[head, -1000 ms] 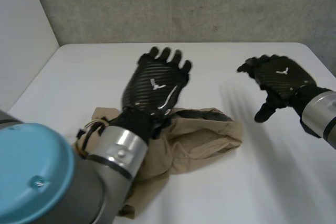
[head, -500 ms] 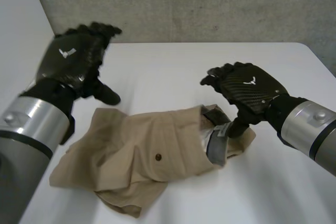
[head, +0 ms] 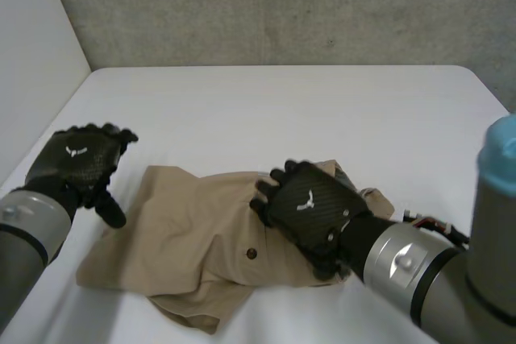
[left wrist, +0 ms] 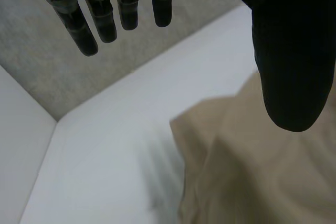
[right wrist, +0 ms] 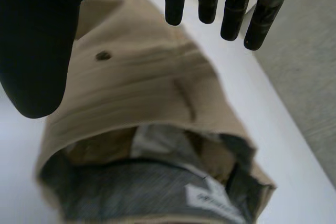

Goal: Fold the shorts.

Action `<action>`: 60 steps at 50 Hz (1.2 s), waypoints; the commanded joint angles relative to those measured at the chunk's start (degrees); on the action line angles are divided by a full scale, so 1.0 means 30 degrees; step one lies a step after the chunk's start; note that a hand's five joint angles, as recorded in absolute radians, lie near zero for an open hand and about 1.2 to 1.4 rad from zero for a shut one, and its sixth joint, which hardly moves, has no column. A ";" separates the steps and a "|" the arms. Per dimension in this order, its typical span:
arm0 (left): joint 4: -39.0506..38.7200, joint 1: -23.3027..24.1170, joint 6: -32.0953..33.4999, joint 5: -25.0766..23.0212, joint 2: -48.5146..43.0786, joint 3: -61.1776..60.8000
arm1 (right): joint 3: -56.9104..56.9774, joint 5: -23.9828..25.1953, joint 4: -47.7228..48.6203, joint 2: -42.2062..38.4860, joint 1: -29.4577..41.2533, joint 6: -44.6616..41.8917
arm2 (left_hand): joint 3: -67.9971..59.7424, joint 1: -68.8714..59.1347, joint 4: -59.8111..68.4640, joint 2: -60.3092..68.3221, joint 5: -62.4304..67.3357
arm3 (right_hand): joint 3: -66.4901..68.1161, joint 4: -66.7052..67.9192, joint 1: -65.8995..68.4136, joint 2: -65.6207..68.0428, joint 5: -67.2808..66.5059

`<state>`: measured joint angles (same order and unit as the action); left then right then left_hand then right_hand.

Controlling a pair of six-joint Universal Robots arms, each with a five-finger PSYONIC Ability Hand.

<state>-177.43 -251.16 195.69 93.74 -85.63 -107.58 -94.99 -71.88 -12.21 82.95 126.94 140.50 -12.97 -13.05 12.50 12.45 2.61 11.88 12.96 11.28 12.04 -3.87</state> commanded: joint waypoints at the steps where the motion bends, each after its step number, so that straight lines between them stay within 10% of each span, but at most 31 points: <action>1: -0.0065 -0.0448 0.1274 -0.0045 -0.0049 -0.1753 | -0.1032 -0.1409 0.1341 -0.0757 0.0460 -0.0342 | -0.1209 -0.1183 0.1366 0.1383 0.1330 | 0.0793 0.0431 0.0995 0.0738 -0.0129; 11: -0.0095 -0.0448 0.1246 -0.0162 -0.1602 -0.2694 | -0.1356 -0.4191 0.5240 -0.1576 0.0402 0.0713 | -0.1491 -0.1465 0.1649 0.1665 0.1613 | 2.2691 2.2329 2.2892 2.2636 -2.2026; 22: -0.0416 -0.0068 0.1216 -0.0191 -0.1603 -0.2518 | 0.0577 -0.6480 0.7147 -0.2134 -0.1647 0.1357 | -0.1211 -0.1185 0.1368 0.1385 0.1332 | 2.2707 2.2345 2.2908 2.2652 -2.2042; 45: -0.4577 0.0400 0.1158 -0.0162 -0.6144 -0.0467 | 0.1017 -0.3872 0.3107 -0.2075 -0.2381 0.2560 | -0.4341 -0.4316 0.4499 0.4515 0.4463 | 2.2707 2.2345 2.2908 2.2652 -2.2042; 53: -0.4255 0.0899 0.1216 -0.0044 -0.4188 -0.0496 | 0.1747 -0.3376 0.2782 -0.0441 -0.3609 0.3346 | -0.4633 -0.4607 0.4790 0.4807 0.4754 | 0.8893 0.8532 0.9095 0.8838 -0.8229; 60: -0.3641 0.0723 0.1275 -0.0191 -0.2308 -0.0205 | 0.3681 -0.2116 0.2053 0.0034 -0.4461 0.6570 | -0.3398 -0.3372 0.3556 0.3572 0.3520 | 0.7367 0.7006 0.7569 0.7313 -0.6703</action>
<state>-189.88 -248.64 199.40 93.44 -97.34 -108.90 -88.62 -81.13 -4.16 81.62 115.65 152.99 -23.00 -22.91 22.65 22.93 12.61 33.98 33.90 29.72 34.60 -24.11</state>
